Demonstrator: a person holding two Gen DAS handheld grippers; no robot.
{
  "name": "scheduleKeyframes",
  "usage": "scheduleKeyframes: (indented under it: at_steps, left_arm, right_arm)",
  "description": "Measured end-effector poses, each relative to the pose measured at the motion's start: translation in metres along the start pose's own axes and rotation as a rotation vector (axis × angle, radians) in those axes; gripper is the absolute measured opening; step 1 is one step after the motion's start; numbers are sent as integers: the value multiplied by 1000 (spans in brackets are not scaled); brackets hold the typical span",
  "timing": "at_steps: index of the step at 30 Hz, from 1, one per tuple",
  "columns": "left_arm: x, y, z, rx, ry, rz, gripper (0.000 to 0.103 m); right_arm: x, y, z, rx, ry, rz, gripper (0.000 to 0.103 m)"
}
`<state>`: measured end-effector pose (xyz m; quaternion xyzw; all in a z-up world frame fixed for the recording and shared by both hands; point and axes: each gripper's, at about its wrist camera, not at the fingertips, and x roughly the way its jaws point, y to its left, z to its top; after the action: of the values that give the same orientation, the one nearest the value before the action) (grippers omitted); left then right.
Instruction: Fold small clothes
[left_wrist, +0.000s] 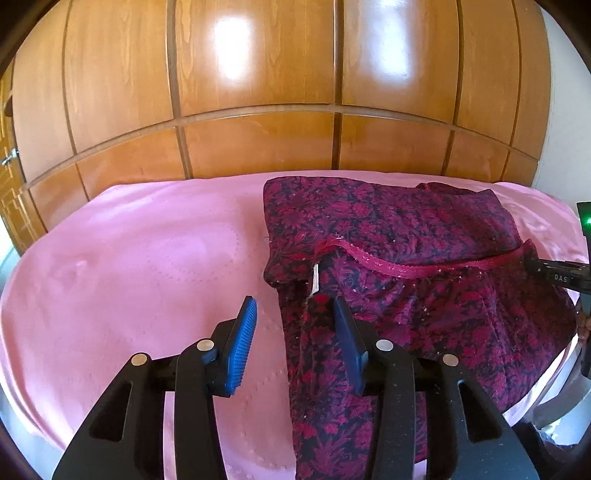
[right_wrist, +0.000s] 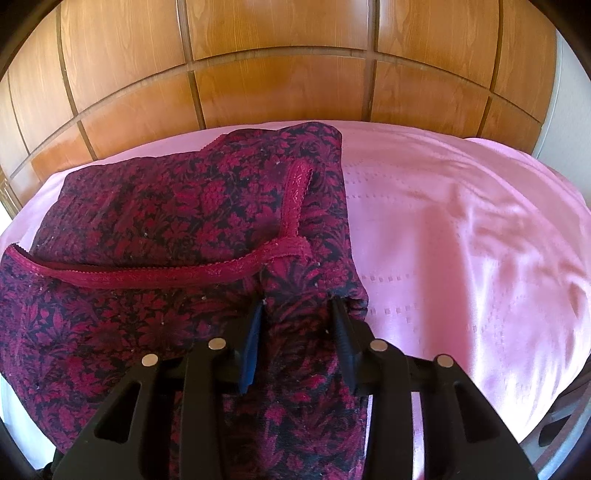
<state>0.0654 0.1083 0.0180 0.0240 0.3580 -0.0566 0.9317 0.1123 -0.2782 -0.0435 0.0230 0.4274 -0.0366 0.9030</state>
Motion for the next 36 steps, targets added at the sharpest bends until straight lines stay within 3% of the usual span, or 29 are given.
scheduleKeyframes:
  at_steps: [15, 17, 19, 21, 27, 36]
  left_arm:
    - [16, -1, -9, 13, 45, -14, 41]
    - [22, -2, -12, 8, 65, -39, 33]
    - [27, -2, -15, -5, 83, -68, 19]
    - [30, 0, -17, -29, 92, -94, 13]
    - [8, 6, -15, -74, 18, -144, 10]
    - [-38, 20, -1, -141, -59, -222, 10]
  right_arm:
    - [1, 1, 0, -5, 0, -6, 35]
    - [1, 1, 0, -4, 1, -6, 35]
    - [-1, 2, 2, -11, -2, -6, 33]
    - [-5, 4, 2, -23, -8, -8, 30]
    - [-25, 10, 3, -39, -36, 17, 19]
    - [-98, 9, 17, -47, -132, 151, 17]
